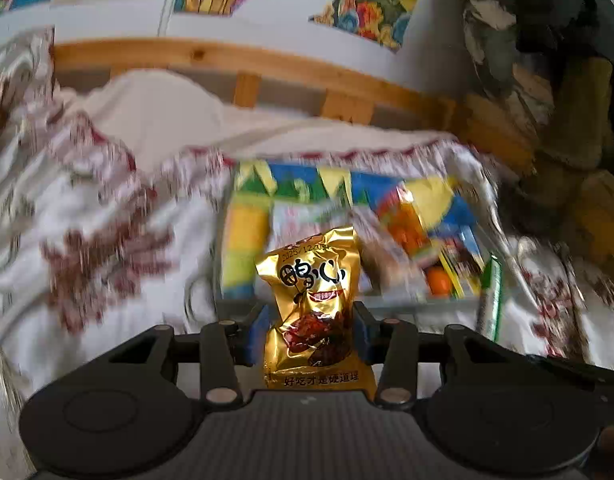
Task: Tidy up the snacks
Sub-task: 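Lift the gold pouch with left tool while right tool lifts the green sausage, then lower the gold pouch into the tray with left tool while right tool adds the sausage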
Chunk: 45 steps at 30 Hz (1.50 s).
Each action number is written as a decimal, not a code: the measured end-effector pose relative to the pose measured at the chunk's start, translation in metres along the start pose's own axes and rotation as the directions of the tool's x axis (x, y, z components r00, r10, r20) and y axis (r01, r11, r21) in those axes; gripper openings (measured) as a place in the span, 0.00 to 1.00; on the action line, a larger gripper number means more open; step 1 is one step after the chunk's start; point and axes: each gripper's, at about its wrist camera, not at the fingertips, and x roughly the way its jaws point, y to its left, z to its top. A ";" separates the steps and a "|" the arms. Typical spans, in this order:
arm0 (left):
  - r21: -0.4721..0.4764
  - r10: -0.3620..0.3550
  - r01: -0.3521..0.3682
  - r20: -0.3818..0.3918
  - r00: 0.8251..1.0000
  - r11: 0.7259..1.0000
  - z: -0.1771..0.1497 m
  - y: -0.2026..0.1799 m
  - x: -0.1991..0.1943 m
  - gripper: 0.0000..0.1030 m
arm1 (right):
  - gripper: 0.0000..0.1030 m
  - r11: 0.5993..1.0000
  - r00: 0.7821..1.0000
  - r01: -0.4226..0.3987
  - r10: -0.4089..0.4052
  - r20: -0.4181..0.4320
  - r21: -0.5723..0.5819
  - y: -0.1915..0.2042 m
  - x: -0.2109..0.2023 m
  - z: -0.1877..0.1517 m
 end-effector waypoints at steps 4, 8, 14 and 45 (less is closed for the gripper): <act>0.000 0.039 -0.039 0.057 0.998 0.999 0.032 0.003 0.012 0.46 | 0.23 0.999 0.998 -0.006 0.009 0.058 -0.043 -0.001 0.010 0.031; -0.002 0.054 -0.054 0.101 0.993 0.999 0.058 0.006 0.027 0.47 | 0.23 0.998 0.994 -0.023 0.028 0.103 -0.055 -0.003 0.027 0.068; 0.006 0.050 -0.051 0.062 0.997 0.999 0.070 0.008 0.065 0.47 | 0.23 0.996 0.997 0.007 -0.001 0.071 -0.086 -0.004 0.071 0.097; 0.003 0.087 -0.088 -0.097 0.991 0.996 0.042 0.018 0.128 0.57 | 0.25 0.995 0.998 0.000 -0.007 -0.068 -0.096 -0.002 0.149 0.078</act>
